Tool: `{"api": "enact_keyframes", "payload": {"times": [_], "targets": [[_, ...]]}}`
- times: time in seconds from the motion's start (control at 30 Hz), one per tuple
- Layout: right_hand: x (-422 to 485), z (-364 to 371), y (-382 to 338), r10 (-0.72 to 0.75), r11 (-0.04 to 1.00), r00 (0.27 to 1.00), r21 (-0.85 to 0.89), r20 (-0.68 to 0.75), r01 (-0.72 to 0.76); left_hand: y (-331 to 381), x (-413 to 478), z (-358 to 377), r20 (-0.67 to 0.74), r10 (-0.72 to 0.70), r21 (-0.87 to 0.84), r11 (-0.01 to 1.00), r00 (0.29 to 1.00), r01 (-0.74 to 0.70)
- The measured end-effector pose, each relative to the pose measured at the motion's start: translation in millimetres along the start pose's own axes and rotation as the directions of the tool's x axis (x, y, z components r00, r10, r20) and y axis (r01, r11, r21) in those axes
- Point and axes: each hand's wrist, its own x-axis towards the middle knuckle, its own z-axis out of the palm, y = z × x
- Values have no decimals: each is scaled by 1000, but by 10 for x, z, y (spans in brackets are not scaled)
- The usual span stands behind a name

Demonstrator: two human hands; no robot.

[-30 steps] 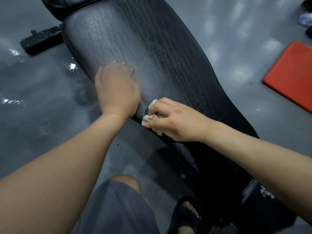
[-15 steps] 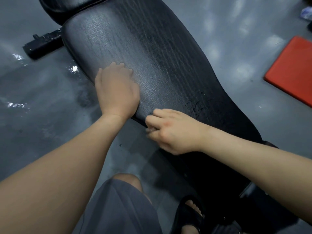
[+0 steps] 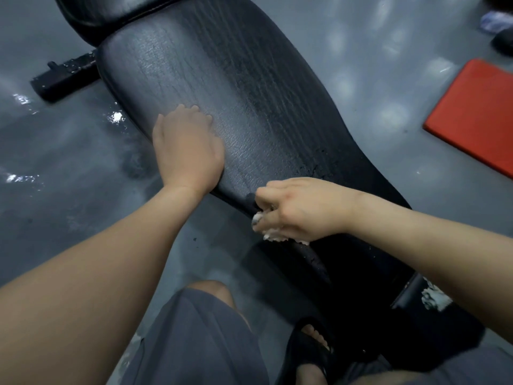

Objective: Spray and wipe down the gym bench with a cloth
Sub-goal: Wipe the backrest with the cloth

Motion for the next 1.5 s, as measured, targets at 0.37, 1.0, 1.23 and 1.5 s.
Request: {"api": "enact_keyframes", "payload": {"times": [0.37, 1.0, 1.23, 1.5], "targets": [[-90, -71, 478, 279, 960, 918, 105, -283, -259, 421, 5, -63, 114, 71, -127, 990, 991, -56], [-115, -179, 687, 713, 698, 557, 503, -425, -510, 592, -74, 47, 103, 86, 71, 993, 991, -94], [-327, -23, 883, 757, 652, 513, 414, -404, -636, 608, -77, 38, 94, 85, 70, 993, 992, -91], [-123, 123, 512, 522, 851, 779, 274, -349, -447, 598, -86, 51, 96, 84, 76, 993, 992, -92]]}}
